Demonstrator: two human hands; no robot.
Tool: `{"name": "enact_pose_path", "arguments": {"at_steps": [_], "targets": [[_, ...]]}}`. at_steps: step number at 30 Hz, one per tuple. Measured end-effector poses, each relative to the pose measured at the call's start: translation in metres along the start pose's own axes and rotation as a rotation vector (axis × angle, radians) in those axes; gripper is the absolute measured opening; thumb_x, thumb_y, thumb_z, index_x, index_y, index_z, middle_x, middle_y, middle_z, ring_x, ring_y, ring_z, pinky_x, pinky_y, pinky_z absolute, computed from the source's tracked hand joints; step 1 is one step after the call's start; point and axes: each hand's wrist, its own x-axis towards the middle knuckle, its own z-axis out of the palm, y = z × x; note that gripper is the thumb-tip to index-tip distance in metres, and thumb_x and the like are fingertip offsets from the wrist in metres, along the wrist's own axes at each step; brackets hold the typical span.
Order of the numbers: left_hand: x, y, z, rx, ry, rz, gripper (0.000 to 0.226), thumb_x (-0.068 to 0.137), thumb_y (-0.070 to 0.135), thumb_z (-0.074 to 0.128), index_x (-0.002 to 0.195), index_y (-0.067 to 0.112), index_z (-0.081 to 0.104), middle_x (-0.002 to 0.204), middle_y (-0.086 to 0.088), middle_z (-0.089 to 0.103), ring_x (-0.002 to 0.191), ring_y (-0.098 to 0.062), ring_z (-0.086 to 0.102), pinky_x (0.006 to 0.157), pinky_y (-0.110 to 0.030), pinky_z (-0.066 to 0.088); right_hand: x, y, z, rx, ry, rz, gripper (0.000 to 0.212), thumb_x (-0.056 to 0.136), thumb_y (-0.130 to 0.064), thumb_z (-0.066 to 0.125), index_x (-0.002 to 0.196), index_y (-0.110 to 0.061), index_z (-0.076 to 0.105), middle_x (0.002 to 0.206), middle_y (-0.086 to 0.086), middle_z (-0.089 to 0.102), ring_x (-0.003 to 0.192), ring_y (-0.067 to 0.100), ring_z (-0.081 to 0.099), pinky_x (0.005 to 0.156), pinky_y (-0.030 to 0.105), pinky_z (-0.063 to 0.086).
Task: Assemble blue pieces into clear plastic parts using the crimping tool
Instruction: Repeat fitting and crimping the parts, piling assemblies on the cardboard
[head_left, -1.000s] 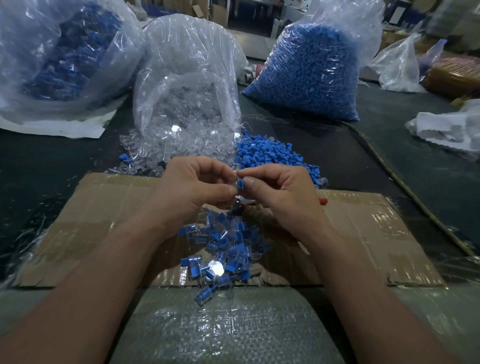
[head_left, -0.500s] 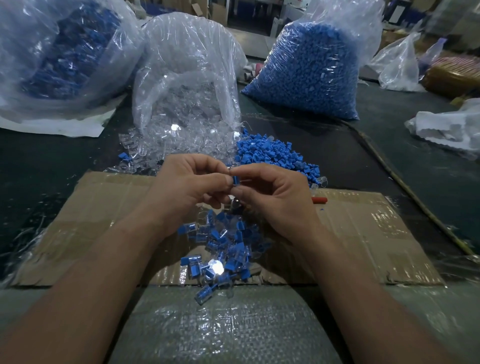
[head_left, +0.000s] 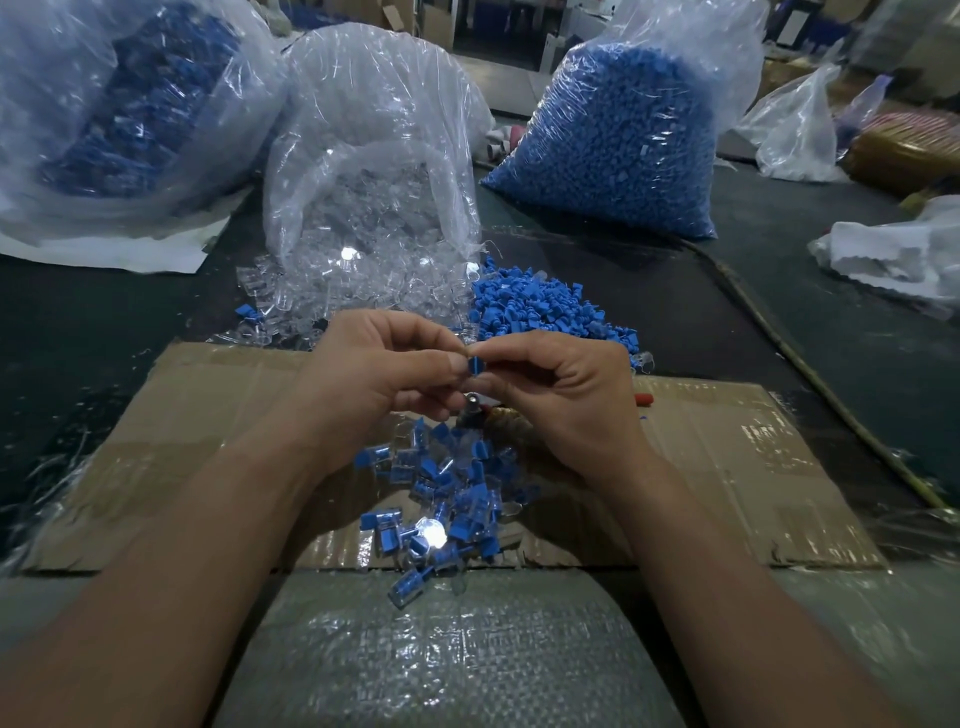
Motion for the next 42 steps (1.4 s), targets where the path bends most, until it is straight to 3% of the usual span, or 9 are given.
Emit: {"name": "enact_pose_path", "arguments": {"at_steps": [9,15,19,24,28,32,36,38,42], "targets": [[0.001,0.000,0.002,0.049,0.028,0.003,0.005,0.057,0.011,0.068,0.062,0.011,0.067,0.059,-0.009,0.067,0.049,-0.016,0.063,0.046,-0.019,0.050,0.000,0.001,-0.003,-0.063,-0.051,-0.003,0.031,0.071,-0.007,0.074,0.100,-0.011,0.066,0.087,-0.006,0.065,0.082,0.004,0.065,0.075,0.015,0.052],[0.003,0.000,0.000,0.018,0.074,0.016,0.002,0.057,0.013,0.067,0.059,0.013,0.067,0.059,-0.007,0.067,0.048,-0.013,0.062,0.045,-0.018,0.049,0.005,0.006,-0.028,-0.139,-0.024,0.314,0.020,0.074,-0.025,0.072,0.085,-0.039,0.062,0.077,-0.021,0.064,0.077,-0.005,0.062,0.072,0.010,0.049],[0.002,0.000,-0.002,0.004,0.085,0.018,0.002,0.057,0.014,0.067,0.059,0.013,0.067,0.058,-0.006,0.067,0.049,-0.012,0.062,0.045,-0.018,0.049,0.003,0.014,-0.057,-0.346,-0.126,0.532,0.016,0.071,-0.034,0.074,0.082,-0.037,0.063,0.079,-0.021,0.062,0.075,-0.007,0.059,0.060,0.009,0.043],[0.003,0.000,-0.003,-0.014,0.121,0.016,0.014,0.059,0.013,0.066,0.070,0.006,0.062,0.059,-0.006,0.068,0.049,-0.012,0.062,0.046,-0.018,0.049,0.001,0.013,-0.063,-0.504,-0.532,0.704,0.059,0.059,-0.044,0.080,0.111,-0.039,0.054,0.094,-0.028,0.045,0.085,-0.008,0.044,0.064,0.012,0.030],[0.002,0.001,-0.001,-0.009,0.104,0.014,0.014,0.061,0.012,0.063,0.073,0.005,0.060,0.059,-0.005,0.068,0.051,-0.010,0.063,0.049,-0.017,0.051,0.001,0.012,-0.054,-0.661,-0.607,0.644,0.083,0.052,-0.047,0.083,0.126,-0.037,0.046,0.099,-0.020,0.038,0.098,0.005,0.039,0.074,0.025,0.034],[0.003,0.002,-0.002,-0.008,0.100,0.002,0.004,0.073,0.000,0.058,0.075,0.004,0.057,0.058,-0.002,0.066,0.051,-0.009,0.062,0.050,-0.017,0.051,0.003,0.007,-0.051,-0.680,-0.562,0.619,0.067,0.059,-0.045,0.080,0.120,-0.034,0.054,0.093,-0.020,0.043,0.090,0.005,0.043,0.070,0.026,0.036],[0.002,0.002,-0.003,-0.008,0.106,-0.001,0.009,0.079,-0.004,0.054,0.076,0.004,0.056,0.059,-0.001,0.067,0.052,-0.009,0.062,0.051,-0.017,0.052,0.005,0.004,-0.044,-0.806,-0.539,0.527,0.031,0.070,-0.035,0.070,0.100,-0.029,0.064,0.082,-0.016,0.050,0.074,0.003,0.044,0.065,0.026,0.043],[0.002,0.002,-0.003,-0.013,0.106,-0.002,0.010,0.080,-0.005,0.053,0.076,0.004,0.056,0.059,-0.001,0.067,0.052,-0.008,0.062,0.051,-0.017,0.052,0.005,0.006,-0.038,-0.865,-0.517,0.477,0.015,0.076,-0.028,0.065,0.091,-0.027,0.063,0.078,-0.013,0.051,0.070,0.002,0.043,0.058,0.023,0.038],[0.004,0.000,-0.004,-0.015,0.127,0.012,0.012,0.081,-0.005,0.053,0.076,0.005,0.056,0.060,-0.002,0.068,0.053,-0.008,0.063,0.050,-0.016,0.051,0.003,0.013,-0.035,-0.874,-0.486,0.468,0.013,0.080,-0.021,0.061,0.087,-0.028,0.053,0.083,-0.011,0.045,0.073,0.003,0.041,0.056,0.021,0.031]]}}
